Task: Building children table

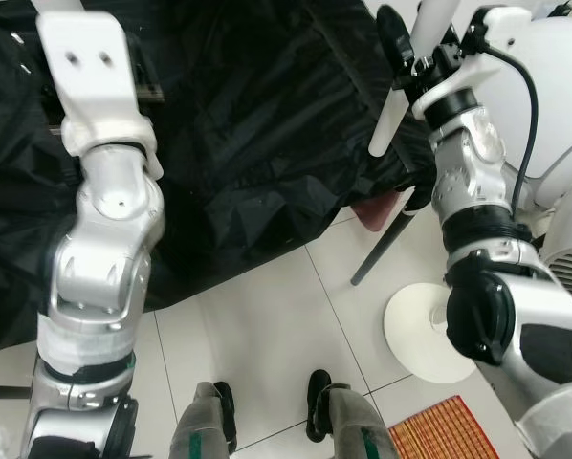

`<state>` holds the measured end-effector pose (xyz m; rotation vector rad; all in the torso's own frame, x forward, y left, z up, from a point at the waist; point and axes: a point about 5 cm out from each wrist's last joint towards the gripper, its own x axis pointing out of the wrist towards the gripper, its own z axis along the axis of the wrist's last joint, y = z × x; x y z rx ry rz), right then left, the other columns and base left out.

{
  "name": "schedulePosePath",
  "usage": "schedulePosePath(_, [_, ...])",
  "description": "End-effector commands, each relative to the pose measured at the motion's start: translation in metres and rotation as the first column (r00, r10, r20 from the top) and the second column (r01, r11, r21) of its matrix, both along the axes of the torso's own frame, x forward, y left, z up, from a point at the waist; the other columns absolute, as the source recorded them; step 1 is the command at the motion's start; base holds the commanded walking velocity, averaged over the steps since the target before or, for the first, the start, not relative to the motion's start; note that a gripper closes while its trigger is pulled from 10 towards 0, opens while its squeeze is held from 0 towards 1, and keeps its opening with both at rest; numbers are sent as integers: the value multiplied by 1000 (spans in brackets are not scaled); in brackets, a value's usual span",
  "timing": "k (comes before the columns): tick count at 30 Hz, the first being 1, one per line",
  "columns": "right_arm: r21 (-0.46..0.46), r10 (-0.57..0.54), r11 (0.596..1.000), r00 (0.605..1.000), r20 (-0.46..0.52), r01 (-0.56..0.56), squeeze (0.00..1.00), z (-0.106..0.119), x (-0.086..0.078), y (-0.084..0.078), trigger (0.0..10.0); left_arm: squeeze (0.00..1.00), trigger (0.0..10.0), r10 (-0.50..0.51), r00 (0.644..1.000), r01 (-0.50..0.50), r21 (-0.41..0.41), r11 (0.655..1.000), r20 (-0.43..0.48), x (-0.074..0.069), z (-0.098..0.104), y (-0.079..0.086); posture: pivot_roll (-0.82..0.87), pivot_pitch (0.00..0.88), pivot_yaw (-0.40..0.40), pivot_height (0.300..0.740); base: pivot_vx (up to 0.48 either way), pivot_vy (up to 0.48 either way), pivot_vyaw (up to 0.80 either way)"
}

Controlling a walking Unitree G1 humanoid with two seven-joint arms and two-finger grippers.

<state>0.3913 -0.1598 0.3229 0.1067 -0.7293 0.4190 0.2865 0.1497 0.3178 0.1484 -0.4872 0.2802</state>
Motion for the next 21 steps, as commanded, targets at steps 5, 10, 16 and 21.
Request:
schedulePosePath(5, [2, 7, 1000, 1000, -22, -7, 0, -22, -6, 2, 10000, 0, 10000, -92, 996, 92, 101, 991, -8, -12, -6, -5, -40, 229, 0, 740, 0, 0, 0])
schedulePosePath(10, [-2, -18, 1000, 998, -53, 17, 0, -51, -24, 6, 10000, 0, 10000, -151, 989, 151, 58, 987, -12, -23, -23, -11, -47, 214, -9, 740, 0, 0, 0])
schedulePosePath(16, [-10, -46, 999, 995, -89, 46, 0, -70, -38, 4, 10000, 0, 10000, -251, 967, 253, 56, 966, -34, -31, -39, -19, -51, 209, -9, 740, 0, 0, 0])
schedulePosePath(21, [-21, -46, 999, 993, -109, 44, 0, -80, -46, 5, 10000, 0, 10000, -285, 957, 290, 94, 953, -62, -34, -50, -22, -61, 210, -4, 740, 0, 0, 0])
